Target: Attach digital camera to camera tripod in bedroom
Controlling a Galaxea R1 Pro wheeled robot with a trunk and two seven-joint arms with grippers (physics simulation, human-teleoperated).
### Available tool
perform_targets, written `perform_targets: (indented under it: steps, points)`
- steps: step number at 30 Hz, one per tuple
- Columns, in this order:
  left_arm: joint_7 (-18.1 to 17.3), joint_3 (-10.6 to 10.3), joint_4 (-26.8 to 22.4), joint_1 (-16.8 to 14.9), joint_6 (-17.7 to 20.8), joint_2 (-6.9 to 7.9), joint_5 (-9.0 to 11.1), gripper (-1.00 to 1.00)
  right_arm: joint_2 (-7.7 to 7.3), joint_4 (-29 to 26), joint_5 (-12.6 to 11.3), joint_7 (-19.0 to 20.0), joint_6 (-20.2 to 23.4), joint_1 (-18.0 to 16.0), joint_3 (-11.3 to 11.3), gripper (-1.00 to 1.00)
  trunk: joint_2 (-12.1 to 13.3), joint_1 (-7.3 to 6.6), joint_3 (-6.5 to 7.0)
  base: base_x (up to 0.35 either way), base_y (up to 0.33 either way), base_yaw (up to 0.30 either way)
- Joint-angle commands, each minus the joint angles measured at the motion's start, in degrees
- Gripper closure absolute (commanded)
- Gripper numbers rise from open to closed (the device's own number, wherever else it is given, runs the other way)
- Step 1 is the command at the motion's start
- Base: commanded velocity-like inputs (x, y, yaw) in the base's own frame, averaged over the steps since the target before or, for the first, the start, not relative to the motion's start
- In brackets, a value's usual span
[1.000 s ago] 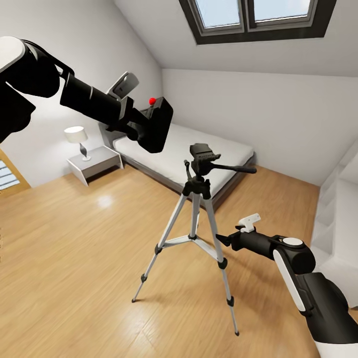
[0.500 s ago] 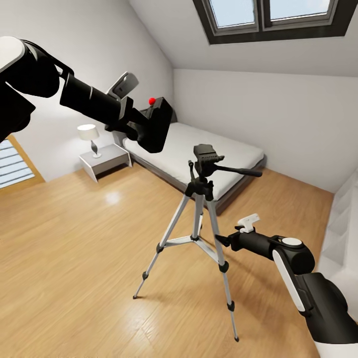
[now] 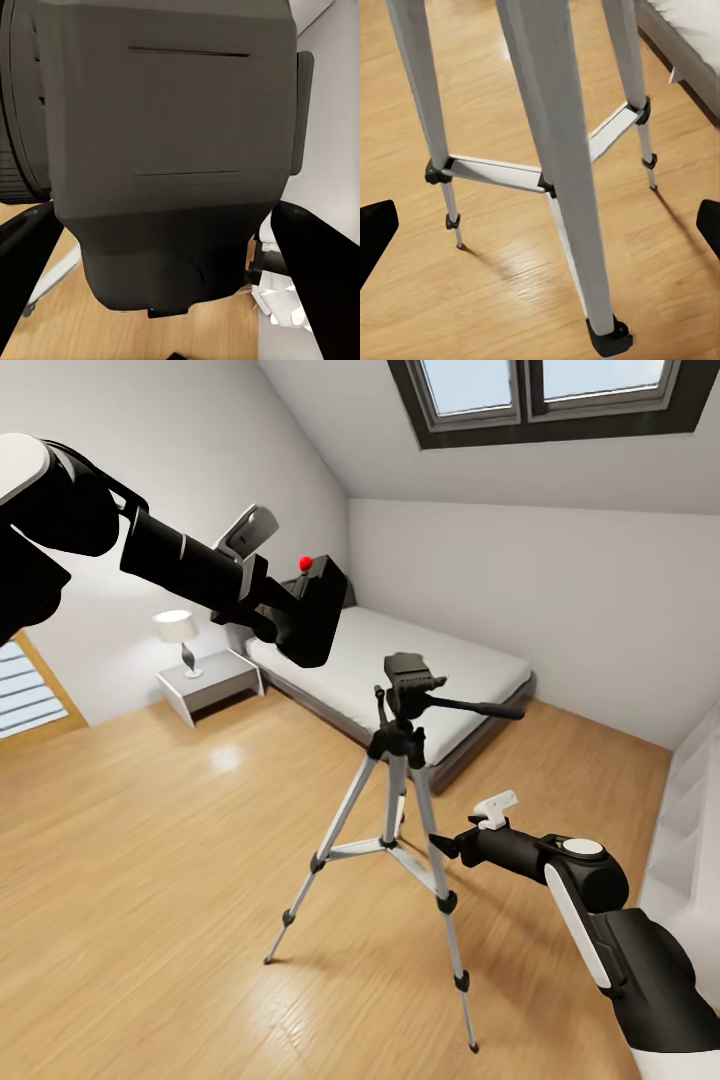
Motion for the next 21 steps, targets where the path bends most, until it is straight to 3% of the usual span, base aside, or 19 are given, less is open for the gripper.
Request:
perform_targets:
  steps: [1, 21]
  points:
    - [0.4, -0.1, 0.0, -0.1, 0.0, 0.03, 0.5, 1.0, -0.04, 0.0, -0.3, -0.1, 0.4, -0.1, 0.1, -1.0, -0.1, 0.05, -0.12, 0.161, -0.142, 0.001]
    - [0.4, -0.2, 0.0, 0.0, 0.0, 0.12, 0.5, 1.0, -0.04, 0.0, -0.3, -0.1, 0.6, 0.0, 1.1, -1.0, -0.1, 0.05, -0.12, 0.045, -0.039, 0.0]
